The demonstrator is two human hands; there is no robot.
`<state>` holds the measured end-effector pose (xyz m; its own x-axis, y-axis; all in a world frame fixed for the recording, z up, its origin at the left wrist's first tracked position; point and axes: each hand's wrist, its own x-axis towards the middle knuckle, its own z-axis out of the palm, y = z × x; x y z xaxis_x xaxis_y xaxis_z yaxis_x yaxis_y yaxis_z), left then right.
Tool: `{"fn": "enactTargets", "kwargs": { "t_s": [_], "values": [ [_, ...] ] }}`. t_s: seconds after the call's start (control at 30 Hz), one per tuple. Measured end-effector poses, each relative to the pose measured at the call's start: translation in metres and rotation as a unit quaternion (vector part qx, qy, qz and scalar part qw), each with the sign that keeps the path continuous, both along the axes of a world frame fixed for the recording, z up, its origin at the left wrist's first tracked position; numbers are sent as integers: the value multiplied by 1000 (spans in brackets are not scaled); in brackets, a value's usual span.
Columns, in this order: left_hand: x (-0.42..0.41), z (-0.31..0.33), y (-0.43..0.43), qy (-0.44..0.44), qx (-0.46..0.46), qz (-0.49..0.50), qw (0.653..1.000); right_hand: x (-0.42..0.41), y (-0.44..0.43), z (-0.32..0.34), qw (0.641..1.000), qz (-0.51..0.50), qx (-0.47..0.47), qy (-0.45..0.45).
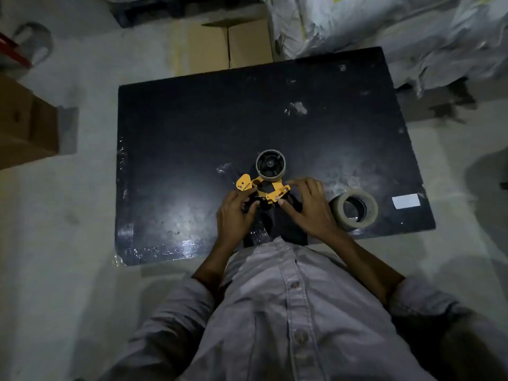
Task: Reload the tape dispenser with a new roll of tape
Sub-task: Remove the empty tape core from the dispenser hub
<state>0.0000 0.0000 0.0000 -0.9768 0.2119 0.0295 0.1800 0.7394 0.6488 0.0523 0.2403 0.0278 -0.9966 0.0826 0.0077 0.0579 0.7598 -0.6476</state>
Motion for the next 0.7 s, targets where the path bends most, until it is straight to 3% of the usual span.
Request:
{"fn": "enactTargets", "kwargs": {
  "t_s": [0.33,0.7],
  "values": [
    [-3,2,11,14,-20,30,999,-19,-3,-30,987,-58,-89,-121],
    [3,-9,16,57,-4,32,998,-14,-5,-36,983,-55,-114,-131]
  ]
}}
